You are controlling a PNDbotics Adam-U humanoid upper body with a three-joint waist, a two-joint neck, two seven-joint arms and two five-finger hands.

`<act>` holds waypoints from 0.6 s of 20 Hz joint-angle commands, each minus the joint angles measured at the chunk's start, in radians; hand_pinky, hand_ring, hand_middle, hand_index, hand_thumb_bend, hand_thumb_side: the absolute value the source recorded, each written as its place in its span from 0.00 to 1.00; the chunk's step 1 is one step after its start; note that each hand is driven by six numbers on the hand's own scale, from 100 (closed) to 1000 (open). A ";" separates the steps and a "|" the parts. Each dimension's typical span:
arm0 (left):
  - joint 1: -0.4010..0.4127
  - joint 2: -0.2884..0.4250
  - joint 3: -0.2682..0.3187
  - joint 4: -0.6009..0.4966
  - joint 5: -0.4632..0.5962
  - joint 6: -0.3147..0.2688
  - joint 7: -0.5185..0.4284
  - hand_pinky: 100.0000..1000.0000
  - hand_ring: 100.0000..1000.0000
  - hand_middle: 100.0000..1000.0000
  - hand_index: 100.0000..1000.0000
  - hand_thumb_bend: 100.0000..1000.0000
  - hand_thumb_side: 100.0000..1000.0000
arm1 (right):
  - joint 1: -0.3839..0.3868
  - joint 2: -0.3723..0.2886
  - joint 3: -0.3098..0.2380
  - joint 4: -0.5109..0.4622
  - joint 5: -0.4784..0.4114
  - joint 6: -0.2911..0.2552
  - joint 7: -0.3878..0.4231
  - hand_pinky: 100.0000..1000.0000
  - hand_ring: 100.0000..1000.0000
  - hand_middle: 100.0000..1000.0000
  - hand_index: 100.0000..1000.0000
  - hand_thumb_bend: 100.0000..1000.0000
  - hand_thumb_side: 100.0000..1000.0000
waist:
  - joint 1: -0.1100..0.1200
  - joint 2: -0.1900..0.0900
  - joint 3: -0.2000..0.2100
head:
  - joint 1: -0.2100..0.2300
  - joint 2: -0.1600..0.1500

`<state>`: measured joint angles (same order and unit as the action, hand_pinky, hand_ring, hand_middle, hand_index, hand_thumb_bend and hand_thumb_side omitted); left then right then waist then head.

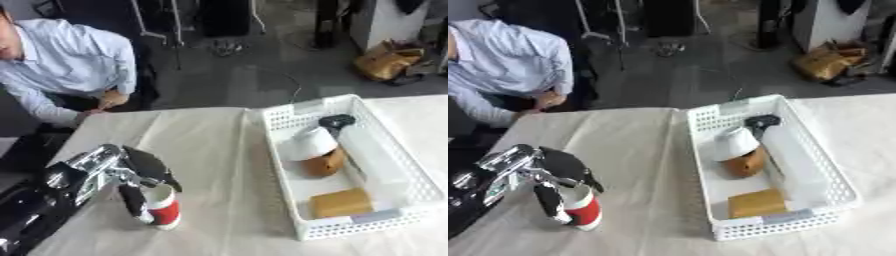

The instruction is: Pick up objects on the table and place them in the box.

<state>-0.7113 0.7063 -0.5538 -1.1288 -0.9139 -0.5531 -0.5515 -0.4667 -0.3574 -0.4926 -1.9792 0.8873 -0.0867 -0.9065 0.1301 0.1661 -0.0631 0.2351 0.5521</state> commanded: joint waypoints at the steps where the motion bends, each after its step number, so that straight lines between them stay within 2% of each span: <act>1: 0.010 0.003 -0.014 0.005 0.004 -0.354 -0.355 0.36 0.59 0.54 0.67 0.09 0.60 | -0.016 -0.029 -0.004 -0.021 0.000 -0.003 -0.001 0.68 0.77 0.59 0.57 0.00 0.74 | -0.010 -0.009 -0.002 | -0.002 0.003; 2: 0.009 0.002 -0.012 0.002 0.008 -0.354 -0.355 0.34 0.52 0.49 0.62 0.00 0.51 | -0.016 -0.029 -0.004 -0.021 0.000 -0.003 -0.001 0.68 0.77 0.58 0.57 0.00 0.74 | -0.010 -0.009 -0.001 | -0.003 0.003; 5: 0.002 0.002 0.000 -0.016 0.026 -0.354 -0.355 0.31 0.48 0.46 0.61 0.00 0.48 | -0.016 -0.029 -0.004 -0.021 0.000 -0.004 -0.001 0.68 0.77 0.58 0.57 0.00 0.74 | -0.010 -0.009 0.000 | -0.005 0.003; 8: -0.003 0.006 0.007 -0.034 0.042 -0.354 -0.355 0.27 0.43 0.44 0.62 0.06 0.45 | -0.015 -0.029 -0.004 -0.021 0.000 -0.003 -0.001 0.68 0.77 0.58 0.57 0.00 0.73 | -0.009 -0.010 0.000 | -0.005 0.005; 12: -0.009 0.010 0.018 -0.043 0.045 -0.354 -0.355 0.26 0.41 0.44 0.61 0.10 0.43 | -0.015 -0.029 -0.004 -0.021 0.002 -0.003 -0.001 0.68 0.77 0.58 0.57 0.00 0.73 | -0.008 -0.011 0.002 | -0.005 0.005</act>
<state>-0.7104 0.6990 -0.5498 -1.1605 -0.8748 -0.5524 -0.5523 -0.4667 -0.3574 -0.4927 -1.9792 0.8873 -0.0882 -0.9070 0.1301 0.1668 -0.0615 0.2306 0.5522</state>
